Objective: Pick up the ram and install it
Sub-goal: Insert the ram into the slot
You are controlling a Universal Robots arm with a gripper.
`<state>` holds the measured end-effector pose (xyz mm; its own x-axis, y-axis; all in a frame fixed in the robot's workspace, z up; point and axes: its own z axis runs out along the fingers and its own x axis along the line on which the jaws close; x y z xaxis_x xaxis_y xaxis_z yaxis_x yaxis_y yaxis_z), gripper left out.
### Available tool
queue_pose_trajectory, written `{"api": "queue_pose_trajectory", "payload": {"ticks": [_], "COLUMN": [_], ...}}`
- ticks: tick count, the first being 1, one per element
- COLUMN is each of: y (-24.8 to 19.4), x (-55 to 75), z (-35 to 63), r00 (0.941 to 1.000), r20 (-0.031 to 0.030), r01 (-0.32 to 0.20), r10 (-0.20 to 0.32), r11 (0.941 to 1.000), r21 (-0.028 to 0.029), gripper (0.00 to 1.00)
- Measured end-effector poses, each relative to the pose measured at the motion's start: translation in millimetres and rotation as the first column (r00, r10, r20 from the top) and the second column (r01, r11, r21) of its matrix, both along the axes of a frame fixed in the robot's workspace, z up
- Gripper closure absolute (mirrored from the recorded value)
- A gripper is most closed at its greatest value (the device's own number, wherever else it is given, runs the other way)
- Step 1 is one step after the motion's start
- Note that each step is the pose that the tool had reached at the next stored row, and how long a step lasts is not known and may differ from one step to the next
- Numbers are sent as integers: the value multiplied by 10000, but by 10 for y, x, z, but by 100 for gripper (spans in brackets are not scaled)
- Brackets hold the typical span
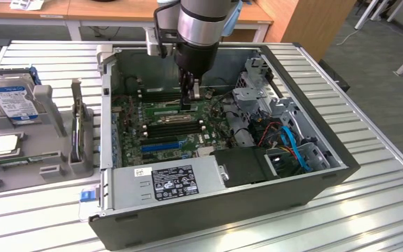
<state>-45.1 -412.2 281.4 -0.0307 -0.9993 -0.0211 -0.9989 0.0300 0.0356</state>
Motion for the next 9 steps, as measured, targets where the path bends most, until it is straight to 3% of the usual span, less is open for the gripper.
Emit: {"api": "queue_pose_trajectory", "payload": {"ticks": [9], "y": [-1], "x": [0], "z": [-69], "r00": [9998], "r20": [1], "r01": [222], "r10": [-222], "r11": [9998], "r21": [1], "gripper": [89]}}
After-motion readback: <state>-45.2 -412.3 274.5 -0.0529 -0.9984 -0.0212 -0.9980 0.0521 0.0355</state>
